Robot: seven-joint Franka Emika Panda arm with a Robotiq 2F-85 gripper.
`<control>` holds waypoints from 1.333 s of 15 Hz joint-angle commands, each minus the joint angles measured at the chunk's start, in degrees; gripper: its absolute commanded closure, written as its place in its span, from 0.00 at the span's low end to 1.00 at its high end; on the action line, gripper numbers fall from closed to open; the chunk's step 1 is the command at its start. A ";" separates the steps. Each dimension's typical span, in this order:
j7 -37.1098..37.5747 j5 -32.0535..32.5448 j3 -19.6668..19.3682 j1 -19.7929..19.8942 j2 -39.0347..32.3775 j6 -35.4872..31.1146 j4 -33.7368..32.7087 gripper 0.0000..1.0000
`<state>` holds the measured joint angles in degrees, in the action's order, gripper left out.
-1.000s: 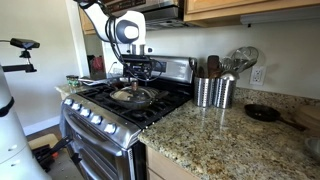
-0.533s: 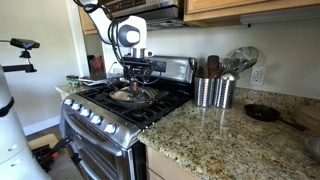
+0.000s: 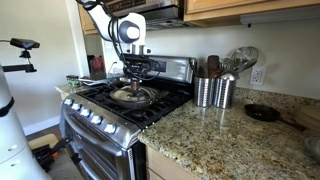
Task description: Put the lid on the pan that's closest to it
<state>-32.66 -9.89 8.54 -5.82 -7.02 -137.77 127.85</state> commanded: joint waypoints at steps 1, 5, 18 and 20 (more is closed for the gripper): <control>2.97 3.45 0.05 -0.08 2.69 2.26 0.85 0.91; 5.73 8.25 -0.27 -0.26 2.00 0.56 -0.07 0.96; 6.50 7.59 -0.32 0.20 4.23 2.85 -1.26 0.09; 5.79 6.32 -0.26 0.22 4.01 4.11 -1.58 0.01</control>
<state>-27.03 -1.92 8.25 -5.81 -5.00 -136.70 125.52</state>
